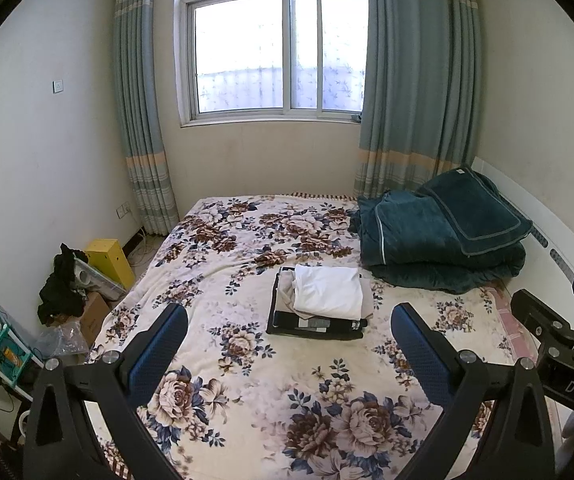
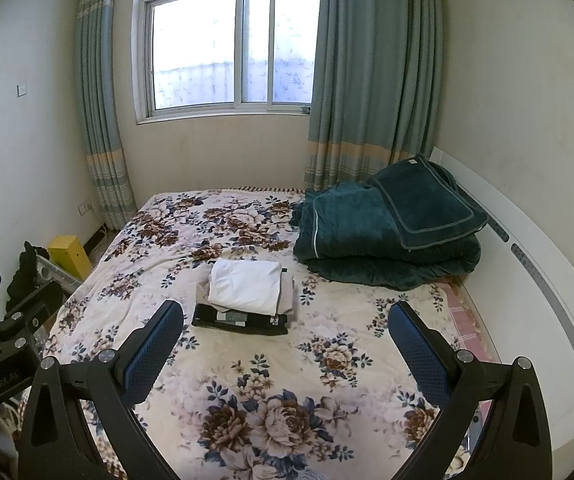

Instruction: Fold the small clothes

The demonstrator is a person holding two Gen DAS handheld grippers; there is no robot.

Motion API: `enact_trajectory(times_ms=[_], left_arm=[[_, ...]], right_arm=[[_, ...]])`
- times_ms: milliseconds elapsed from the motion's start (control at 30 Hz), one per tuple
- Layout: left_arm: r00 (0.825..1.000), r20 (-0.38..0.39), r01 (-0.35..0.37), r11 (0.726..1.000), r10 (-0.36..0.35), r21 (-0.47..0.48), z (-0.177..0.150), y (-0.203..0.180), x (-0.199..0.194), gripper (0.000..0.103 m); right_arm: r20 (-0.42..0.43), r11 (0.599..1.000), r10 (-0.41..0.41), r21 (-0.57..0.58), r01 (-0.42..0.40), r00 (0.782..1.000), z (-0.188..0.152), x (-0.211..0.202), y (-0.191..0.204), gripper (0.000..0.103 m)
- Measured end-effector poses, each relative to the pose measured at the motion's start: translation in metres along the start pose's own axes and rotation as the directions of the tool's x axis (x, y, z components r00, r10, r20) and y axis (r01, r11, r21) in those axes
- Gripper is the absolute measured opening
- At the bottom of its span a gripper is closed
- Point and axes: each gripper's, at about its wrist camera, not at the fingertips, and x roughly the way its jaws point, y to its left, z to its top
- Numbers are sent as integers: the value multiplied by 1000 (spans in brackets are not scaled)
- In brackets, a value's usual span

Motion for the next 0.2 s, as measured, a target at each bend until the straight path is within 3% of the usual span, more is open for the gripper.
enact_trajectory(times_ms=[200], left_arm=[[1000,2,-3,1000,3,-7,2,1,1,103]], right_arm=[[0,1000,1,-1,-1,1000,0,0,0,103]])
